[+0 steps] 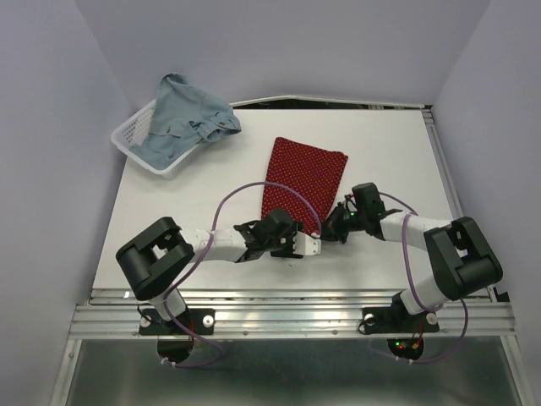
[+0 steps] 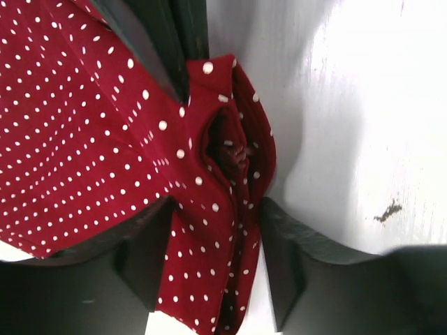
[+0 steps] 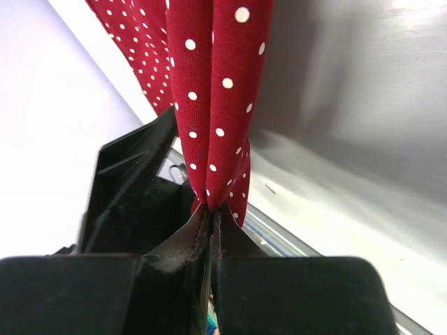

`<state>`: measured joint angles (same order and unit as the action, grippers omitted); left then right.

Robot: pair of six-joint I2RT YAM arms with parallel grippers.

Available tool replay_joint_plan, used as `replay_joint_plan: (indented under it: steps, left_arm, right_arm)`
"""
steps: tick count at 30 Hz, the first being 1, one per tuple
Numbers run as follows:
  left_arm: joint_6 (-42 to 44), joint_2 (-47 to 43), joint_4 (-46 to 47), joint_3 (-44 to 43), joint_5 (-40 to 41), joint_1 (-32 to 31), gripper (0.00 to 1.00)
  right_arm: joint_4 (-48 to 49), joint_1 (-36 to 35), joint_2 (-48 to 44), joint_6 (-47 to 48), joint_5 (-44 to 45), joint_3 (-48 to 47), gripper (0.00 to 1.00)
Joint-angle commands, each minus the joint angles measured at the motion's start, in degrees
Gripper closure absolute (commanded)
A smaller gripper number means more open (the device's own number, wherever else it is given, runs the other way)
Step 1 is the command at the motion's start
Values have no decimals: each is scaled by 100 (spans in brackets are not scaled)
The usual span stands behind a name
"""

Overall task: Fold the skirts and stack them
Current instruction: Fold the skirt

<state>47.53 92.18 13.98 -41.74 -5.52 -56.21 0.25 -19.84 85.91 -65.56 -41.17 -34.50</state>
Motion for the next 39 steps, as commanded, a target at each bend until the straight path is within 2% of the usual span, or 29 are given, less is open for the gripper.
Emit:
replay_joint_plan:
  steps: [1,4,6,11,12,14,15,18,20,23,24,27,28,29,30,31,33,34,36,37,38,39]
  left_arm:
    - [-77,159,-298,-265,42,-40,41]
    - [19,186,-527,-247,33,-40,48]
    - [-59,142,-484,-151,112,-40,48]
    - [-287,-42,-378,-71,121,-40,35]
    - [-323,-25,-422,-89,113,-40,29]
    - [-384,63,-422,-150,200,-57,28]
    - [-428,133,-413,-177,287,-57,34]
    - [-525,212,-405,-221,393,-57,42]
    - [-543,230,-405,-195,464,-57,43]
    - [-657,300,-317,-98,682,-40,55]
    - [-692,309,-291,-46,692,-5,64]
    - [-798,151,-308,-10,587,48,74]
    - [-798,73,-404,-19,544,48,77]
    - [-789,54,-526,-62,317,48,82]
    - [-815,46,-623,-167,289,48,94]
    - [-772,19,-842,-229,210,48,99]
    - [-710,-25,-1098,-396,95,48,100]
    - [-684,-112,-1351,-432,-18,48,100]
    - [-614,-165,-1694,-606,-124,22,100]
    - [-578,-192,-2019,-677,-203,13,100]
    - [-543,-174,-2187,-739,-213,-48,100]
    - [-525,-157,-2328,-896,-204,-75,100]
  right_arm:
    - [256,119,-92,-413,-260,-30,99]
    - [256,182,-109,-554,-278,14,99]
    - [256,182,-118,-624,-295,40,99]
    - [265,234,-101,-818,-313,84,99]
    - [274,234,-83,-827,-322,67,99]
    - [265,234,-57,-871,-322,23,99]
    - [274,234,-48,-906,-322,14,99]
    - [265,234,-57,-950,-330,-4,99]
    - [265,287,-57,-968,-339,5,99]
    - [265,287,-57,-924,-401,84,99]
    - [265,287,-48,-889,-392,119,99]
    - [151,287,-30,-678,-375,207,99]
    - [29,287,13,-599,-392,198,96]
    - [-7,339,22,-389,-383,163,81]
    - [-260,410,31,-248,-279,128,73]
    - [-541,410,31,119,-217,-29,60]
    - [-972,672,75,586,-76,-275,42]
    - [-1401,778,145,1249,-67,-416,31]
    - [-2095,1024,285,2139,73,-1126,23]
    - [-2752,1269,373,2596,230,-1433,16]
    - [-3002,1393,591,3393,310,-1750,13]
    - [-3222,1499,724,3775,328,-2075,13]
